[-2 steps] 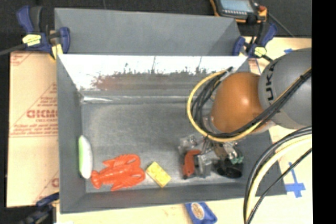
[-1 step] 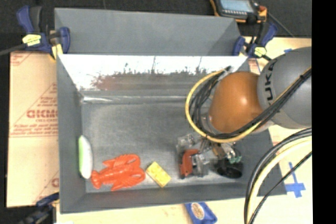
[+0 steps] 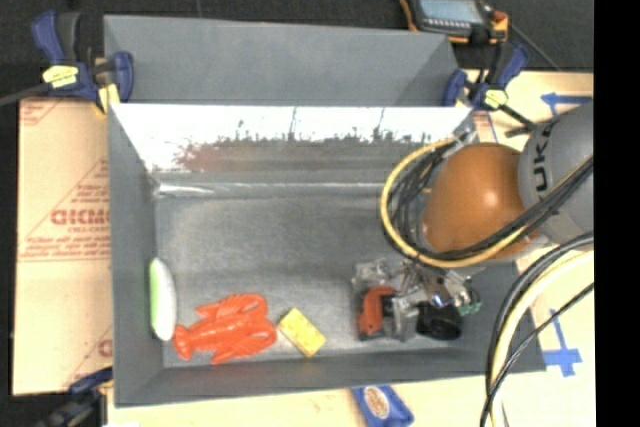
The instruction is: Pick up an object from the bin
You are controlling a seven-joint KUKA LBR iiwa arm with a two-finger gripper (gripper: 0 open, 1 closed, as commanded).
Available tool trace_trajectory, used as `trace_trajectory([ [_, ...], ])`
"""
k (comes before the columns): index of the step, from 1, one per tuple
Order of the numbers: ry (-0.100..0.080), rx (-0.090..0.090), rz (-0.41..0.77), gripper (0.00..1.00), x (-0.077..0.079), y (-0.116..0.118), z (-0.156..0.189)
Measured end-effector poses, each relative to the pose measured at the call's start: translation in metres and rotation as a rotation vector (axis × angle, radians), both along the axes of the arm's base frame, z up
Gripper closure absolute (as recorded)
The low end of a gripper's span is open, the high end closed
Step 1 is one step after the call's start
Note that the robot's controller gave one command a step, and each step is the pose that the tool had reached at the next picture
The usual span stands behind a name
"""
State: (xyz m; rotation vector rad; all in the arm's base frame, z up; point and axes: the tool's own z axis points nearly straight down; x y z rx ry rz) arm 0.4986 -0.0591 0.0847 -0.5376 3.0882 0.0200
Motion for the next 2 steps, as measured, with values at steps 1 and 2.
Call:
trace_trajectory([
  [1, 0.011, -0.012, -0.006, 1.00, -0.016, -0.004, 0.040],
  [2, -0.008, -0.012, 0.000, 1.00, 0.007, -0.009, 0.049],
])
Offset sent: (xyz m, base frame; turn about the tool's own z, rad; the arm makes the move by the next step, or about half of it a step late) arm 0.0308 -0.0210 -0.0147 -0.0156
